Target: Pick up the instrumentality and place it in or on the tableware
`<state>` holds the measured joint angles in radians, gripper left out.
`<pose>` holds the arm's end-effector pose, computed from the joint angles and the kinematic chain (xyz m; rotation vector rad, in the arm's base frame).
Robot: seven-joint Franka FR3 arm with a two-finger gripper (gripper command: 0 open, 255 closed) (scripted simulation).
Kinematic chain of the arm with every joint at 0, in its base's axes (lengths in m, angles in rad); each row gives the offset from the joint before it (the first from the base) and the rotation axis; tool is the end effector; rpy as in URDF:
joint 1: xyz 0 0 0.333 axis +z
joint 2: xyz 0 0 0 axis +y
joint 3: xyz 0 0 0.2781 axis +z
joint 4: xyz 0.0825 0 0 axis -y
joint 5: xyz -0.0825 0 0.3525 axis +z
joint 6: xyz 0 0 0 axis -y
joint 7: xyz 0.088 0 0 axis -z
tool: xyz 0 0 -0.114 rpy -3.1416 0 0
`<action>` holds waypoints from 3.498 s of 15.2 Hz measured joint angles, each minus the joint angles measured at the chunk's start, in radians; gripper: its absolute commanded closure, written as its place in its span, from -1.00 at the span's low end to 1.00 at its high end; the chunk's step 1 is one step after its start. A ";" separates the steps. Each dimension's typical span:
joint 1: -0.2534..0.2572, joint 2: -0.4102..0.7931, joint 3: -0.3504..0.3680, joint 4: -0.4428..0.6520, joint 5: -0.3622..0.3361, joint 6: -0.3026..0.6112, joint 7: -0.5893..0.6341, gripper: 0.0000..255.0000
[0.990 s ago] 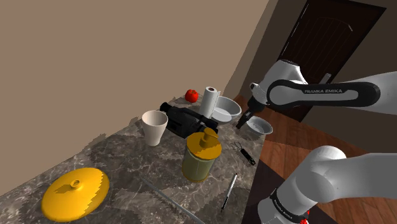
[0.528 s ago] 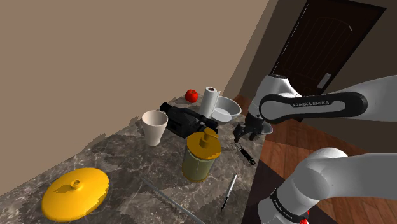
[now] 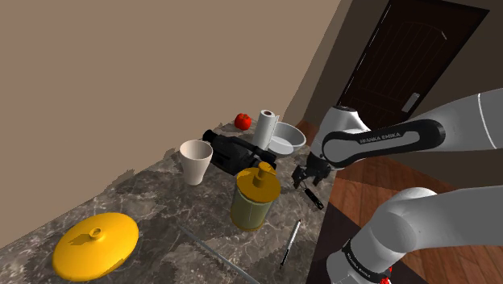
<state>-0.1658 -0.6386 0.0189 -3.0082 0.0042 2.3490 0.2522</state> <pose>0.2878 -0.0440 0.2946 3.0678 -0.6313 -0.0317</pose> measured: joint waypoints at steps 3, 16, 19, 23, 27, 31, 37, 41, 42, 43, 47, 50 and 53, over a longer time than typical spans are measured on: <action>-0.001 0.006 0.000 -0.002 0.000 0.008 0.000 -1.00; -0.001 0.007 0.000 -0.002 0.000 0.010 -0.001 1.00; -0.001 -0.027 -0.002 0.011 -0.001 -0.037 -0.002 1.00; 0.000 -0.077 -0.002 0.038 0.000 -0.114 -0.002 1.00; 0.000 -0.122 -0.002 0.072 -0.001 -0.192 -0.002 1.00; -0.002 -0.161 -0.005 0.110 -0.002 -0.269 -0.005 1.00; 0.000 -0.198 -0.004 0.173 -0.001 -0.370 -0.003 1.00; -0.021 -0.173 -0.031 0.224 -0.023 -0.395 -0.033 1.00; -0.021 -0.172 -0.031 0.224 -0.023 -0.395 -0.034 -1.00; -0.021 -0.172 -0.031 0.224 -0.023 -0.395 -0.034 -1.00; 0.019 -0.044 -0.022 0.223 -0.065 -0.258 -0.123 -1.00; 0.042 0.091 -0.019 0.230 -0.120 -0.118 -0.214 -1.00; 0.063 0.175 -0.004 0.235 -0.154 -0.028 -0.256 -1.00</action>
<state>-0.1025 -0.4640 0.0153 -2.7734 -0.1497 2.3207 -0.0042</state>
